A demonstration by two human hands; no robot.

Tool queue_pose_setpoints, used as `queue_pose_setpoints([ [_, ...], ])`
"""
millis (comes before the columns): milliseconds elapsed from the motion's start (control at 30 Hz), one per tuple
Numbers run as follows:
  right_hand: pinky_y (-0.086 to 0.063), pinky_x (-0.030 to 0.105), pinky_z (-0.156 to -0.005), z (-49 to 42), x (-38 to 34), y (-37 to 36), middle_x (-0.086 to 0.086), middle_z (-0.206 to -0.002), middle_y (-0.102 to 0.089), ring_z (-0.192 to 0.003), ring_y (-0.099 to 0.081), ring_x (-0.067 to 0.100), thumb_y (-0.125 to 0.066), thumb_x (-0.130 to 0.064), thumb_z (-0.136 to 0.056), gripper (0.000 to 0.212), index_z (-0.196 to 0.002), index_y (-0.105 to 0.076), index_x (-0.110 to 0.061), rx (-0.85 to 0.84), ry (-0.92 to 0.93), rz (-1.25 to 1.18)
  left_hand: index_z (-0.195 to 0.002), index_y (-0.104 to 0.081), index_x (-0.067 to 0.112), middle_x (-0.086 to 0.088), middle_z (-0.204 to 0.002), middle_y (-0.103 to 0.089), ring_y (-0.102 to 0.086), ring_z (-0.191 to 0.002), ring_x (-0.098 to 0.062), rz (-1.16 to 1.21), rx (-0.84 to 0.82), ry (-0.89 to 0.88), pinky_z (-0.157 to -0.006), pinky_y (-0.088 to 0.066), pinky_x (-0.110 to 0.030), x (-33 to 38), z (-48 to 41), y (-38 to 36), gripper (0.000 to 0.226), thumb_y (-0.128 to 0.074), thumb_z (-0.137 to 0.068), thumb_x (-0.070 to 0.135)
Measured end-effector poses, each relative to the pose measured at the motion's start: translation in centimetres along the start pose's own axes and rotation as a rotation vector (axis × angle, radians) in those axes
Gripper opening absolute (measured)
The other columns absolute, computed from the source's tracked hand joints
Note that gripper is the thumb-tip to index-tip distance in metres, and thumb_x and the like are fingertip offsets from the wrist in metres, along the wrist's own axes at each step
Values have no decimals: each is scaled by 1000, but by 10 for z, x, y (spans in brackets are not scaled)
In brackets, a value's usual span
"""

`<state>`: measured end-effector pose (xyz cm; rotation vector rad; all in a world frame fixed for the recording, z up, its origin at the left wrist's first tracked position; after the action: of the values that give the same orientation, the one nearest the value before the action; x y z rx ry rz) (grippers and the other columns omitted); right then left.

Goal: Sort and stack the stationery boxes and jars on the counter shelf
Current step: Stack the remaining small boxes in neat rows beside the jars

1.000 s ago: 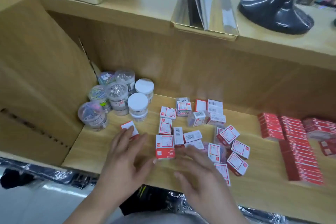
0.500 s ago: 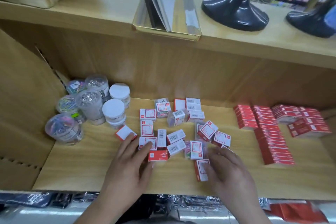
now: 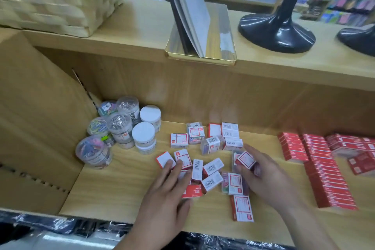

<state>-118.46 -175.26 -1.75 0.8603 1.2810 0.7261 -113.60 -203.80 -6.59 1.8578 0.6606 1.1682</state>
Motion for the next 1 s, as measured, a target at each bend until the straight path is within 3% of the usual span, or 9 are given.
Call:
queue_pose_setpoints([
  [133, -45, 33, -75, -14, 2, 6, -15, -104, -52, -82, -59, -1, -74, -42, -86, 50, -133, -57, -36, 136, -81, -97, -151, -47, 22, 7, -166, -30, -20, -156, -17, 30, -4, -25, -116, -41, -37, 5, 3, 3, 64, -63, -93, 43],
  [267, -46, 33, -85, -39, 7, 8, -2, -110, -54, -90, -58, 16, -76, -41, -85, 56, -136, -59, -27, 102, -129, -73, -155, -41, 25, 13, -167, -25, -8, -156, -5, 36, -76, 2, -122, -30, -30, 5, -10, 8, 69, -62, -92, 45],
  [367, -49, 33, -88, -41, 12, 10, -1, -115, -57, -96, -60, 17, -76, -42, -84, 52, -132, -64, -24, 111, -134, -91, -158, -35, 24, 14, -168, -18, 1, -155, 0, 77, -132, 26, -126, -16, -26, 6, -15, 10, 82, -62, -88, 58],
  [500, -39, 12, -80, -16, 18, 23, -2, -111, -65, -86, -54, 1, -77, -24, -86, 30, -114, -74, -16, 298, 10, -105, -149, -49, 20, 4, -165, -32, -18, -156, -17, 50, 33, -72, -123, -21, -33, 25, -25, 19, 71, -70, -87, 46],
  [600, -36, -1, -76, 1, 14, 26, -5, -97, -69, -81, -55, -5, -79, -9, -83, 18, -100, -77, -13, 326, 156, -124, -133, -56, 27, 8, -145, -53, -34, -146, -19, -46, -27, -321, -121, -31, -34, 58, -51, 7, 61, -76, -76, 33],
  [733, -55, 30, -83, 10, 20, 9, -27, -97, -65, -93, -66, 5, -76, -5, -82, 23, -97, -76, -23, 144, 281, -162, -106, -66, 28, 8, -112, -66, -46, -127, -24, -222, -161, -422, -100, -53, -39, 84, -82, -25, 50, -80, -59, 30],
  [800, -54, 29, -86, 11, 25, 7, -31, -99, -62, -97, -67, 8, -73, -2, -83, 26, -99, -76, -22, 101, 292, -152, -108, -62, 25, 5, -113, -64, -49, -126, -29, -247, -156, -369, -98, -48, -40, 87, -90, -32, 47, -77, -64, 24],
  [900, -52, 29, -93, 4, 28, 13, -13, -105, -70, -104, -66, 14, -66, -12, -85, 25, -106, -75, -20, 35, 230, -115, -116, -60, 24, 5, -116, -67, -44, -129, -28, -214, -134, -349, -103, -33, -39, 88, -95, -29, 46, -76, -72, 29],
  [1000, -51, 33, -94, -4, 26, 18, -12, -110, -69, -108, -63, 14, -68, -20, -82, 30, -111, -73, -24, -5, 207, -88, -116, -61, 30, 13, -112, -65, -45, -121, -19, -9, -61, -239, -99, -38, -38, 85, -93, -5, 46, -73, -75, 46],
])
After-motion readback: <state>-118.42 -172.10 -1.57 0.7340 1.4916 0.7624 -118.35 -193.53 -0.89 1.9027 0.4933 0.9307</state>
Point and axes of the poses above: each hand's wrist, its own z-axis away from the middle knuckle, its own y-axis out of the back of the hand, x = y × z, the point moved 3 cm from there along -z, towards the middle knuckle
